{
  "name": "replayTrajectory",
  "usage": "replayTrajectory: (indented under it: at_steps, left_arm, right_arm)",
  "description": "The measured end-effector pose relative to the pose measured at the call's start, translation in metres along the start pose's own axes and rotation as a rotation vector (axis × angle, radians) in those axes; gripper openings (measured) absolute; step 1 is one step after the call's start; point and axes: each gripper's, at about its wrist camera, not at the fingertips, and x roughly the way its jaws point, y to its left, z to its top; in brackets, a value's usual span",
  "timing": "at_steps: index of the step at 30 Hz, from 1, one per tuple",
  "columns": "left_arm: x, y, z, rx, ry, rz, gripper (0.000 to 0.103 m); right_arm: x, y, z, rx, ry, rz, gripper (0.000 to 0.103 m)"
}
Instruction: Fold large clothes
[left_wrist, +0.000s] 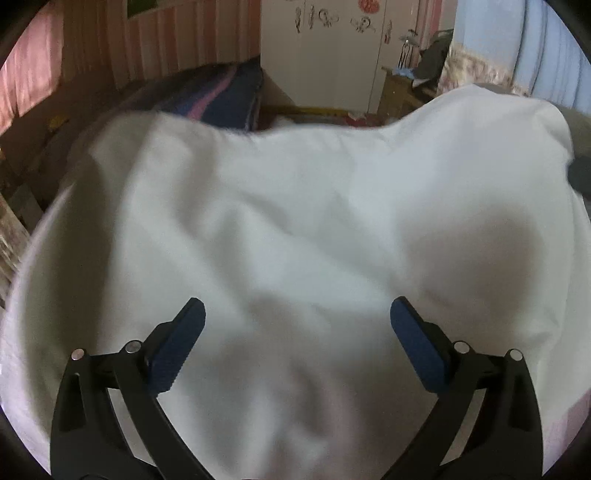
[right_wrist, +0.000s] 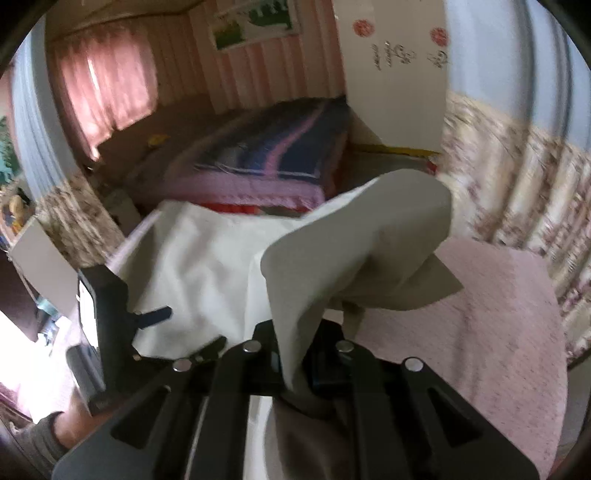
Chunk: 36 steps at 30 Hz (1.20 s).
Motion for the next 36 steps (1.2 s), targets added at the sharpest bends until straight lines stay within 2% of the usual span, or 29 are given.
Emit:
replayTrajectory:
  at_steps: [3,8,9,13,14,17,19,20,21,23,24,25,26,28,31,34,36]
  left_arm:
    - [-0.037,0.040,0.005,-0.014,-0.059,0.024,0.100]
    - [-0.086,0.125,-0.011,-0.128,-0.117,0.065,0.100]
    - [-0.091,0.139,-0.016,-0.145,-0.118,0.072,0.100]
    - [-0.101,0.187,-0.041,-0.199,-0.090,0.107,0.100]
    - [-0.102,0.196,-0.051,-0.217,-0.078,0.111,0.100]
    - [-0.105,0.217,-0.077,-0.248,-0.048,0.117,0.100]
    - [-0.107,0.223,-0.089,-0.254,-0.034,0.119,0.100]
    - [-0.108,0.225,-0.093,-0.260,-0.031,0.120,0.100]
    - [-0.111,0.225,-0.097,-0.267,-0.030,0.119,0.100]
    - [-0.117,0.221,-0.098,-0.272,-0.036,0.107,0.100]
    - [-0.120,0.217,-0.097,-0.268,-0.044,0.097,0.100]
    - [-0.126,0.208,-0.093,-0.259,-0.059,0.078,0.100]
    - [-0.131,0.201,-0.088,-0.249,-0.071,0.061,0.100]
    - [-0.138,0.178,-0.080,-0.221,-0.089,0.025,0.100]
    - [-0.152,0.124,-0.065,-0.152,-0.133,-0.029,0.100]
    - [-0.162,0.078,-0.055,-0.112,-0.157,-0.098,0.100]
    - [-0.167,0.050,-0.051,-0.069,-0.172,-0.116,0.100]
  right_arm:
    - [0.003,0.038,0.016,-0.011,-0.016,0.024,0.008]
    - [0.034,0.118,0.027,-0.027,-0.010,0.045,0.009]
    - [0.050,0.142,0.024,-0.049,0.013,0.041,0.009]
    - [0.110,0.198,0.001,-0.091,0.101,0.026,0.013]
    - [0.125,0.205,-0.008,-0.080,0.136,0.025,0.017]
    - [0.167,0.218,-0.039,-0.062,0.212,0.034,0.039]
    - [0.169,0.224,-0.047,-0.094,0.187,0.017,0.044]
    - [0.163,0.226,-0.048,-0.094,0.180,0.019,0.050]
    - [0.155,0.226,-0.046,-0.078,0.174,0.037,0.058]
    - [0.120,0.220,-0.034,-0.035,0.125,0.126,0.062]
    - [0.097,0.214,-0.029,-0.030,0.084,0.147,0.067]
    - [0.068,0.203,-0.024,-0.023,0.025,0.163,0.075]
    - [0.044,0.190,-0.019,-0.013,-0.027,0.165,0.089]
    - [-0.008,0.157,-0.015,0.014,-0.138,0.148,0.091]
    - [-0.058,0.101,-0.018,0.062,-0.207,0.103,0.091]
    - [-0.081,0.058,-0.030,0.081,-0.236,0.008,0.092]
    - [-0.084,0.026,-0.042,0.105,-0.209,-0.046,0.092]
